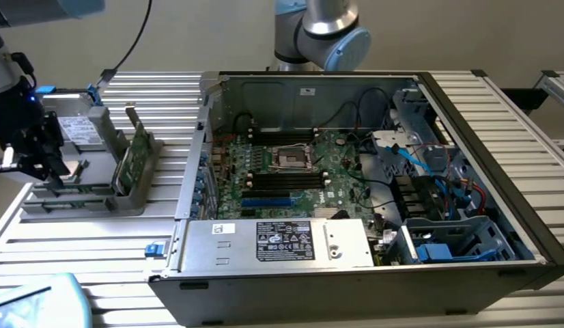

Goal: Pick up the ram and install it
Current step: 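Pick up the ram and move it above insertion slot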

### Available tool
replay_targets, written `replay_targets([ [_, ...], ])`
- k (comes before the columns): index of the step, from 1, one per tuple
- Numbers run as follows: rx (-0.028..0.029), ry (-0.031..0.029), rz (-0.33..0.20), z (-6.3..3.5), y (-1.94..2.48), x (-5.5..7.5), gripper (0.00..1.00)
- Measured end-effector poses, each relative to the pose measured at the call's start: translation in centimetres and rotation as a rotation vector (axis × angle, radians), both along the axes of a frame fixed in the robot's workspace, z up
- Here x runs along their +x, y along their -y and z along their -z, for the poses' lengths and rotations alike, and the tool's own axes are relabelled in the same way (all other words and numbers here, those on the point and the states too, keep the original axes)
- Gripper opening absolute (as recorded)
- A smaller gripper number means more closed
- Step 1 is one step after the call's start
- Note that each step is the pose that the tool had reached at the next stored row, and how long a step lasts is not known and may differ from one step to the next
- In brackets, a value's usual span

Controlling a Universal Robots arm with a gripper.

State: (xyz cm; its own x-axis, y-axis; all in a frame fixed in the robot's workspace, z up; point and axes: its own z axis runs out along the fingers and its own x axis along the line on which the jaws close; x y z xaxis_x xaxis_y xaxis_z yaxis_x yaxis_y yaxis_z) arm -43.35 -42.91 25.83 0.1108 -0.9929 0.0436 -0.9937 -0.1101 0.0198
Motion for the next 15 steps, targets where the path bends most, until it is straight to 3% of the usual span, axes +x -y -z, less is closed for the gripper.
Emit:
replay_targets([
  [15, 0.0001, 0.0001, 0.000, 2.74, 0.25, 0.0, 0.37],
])
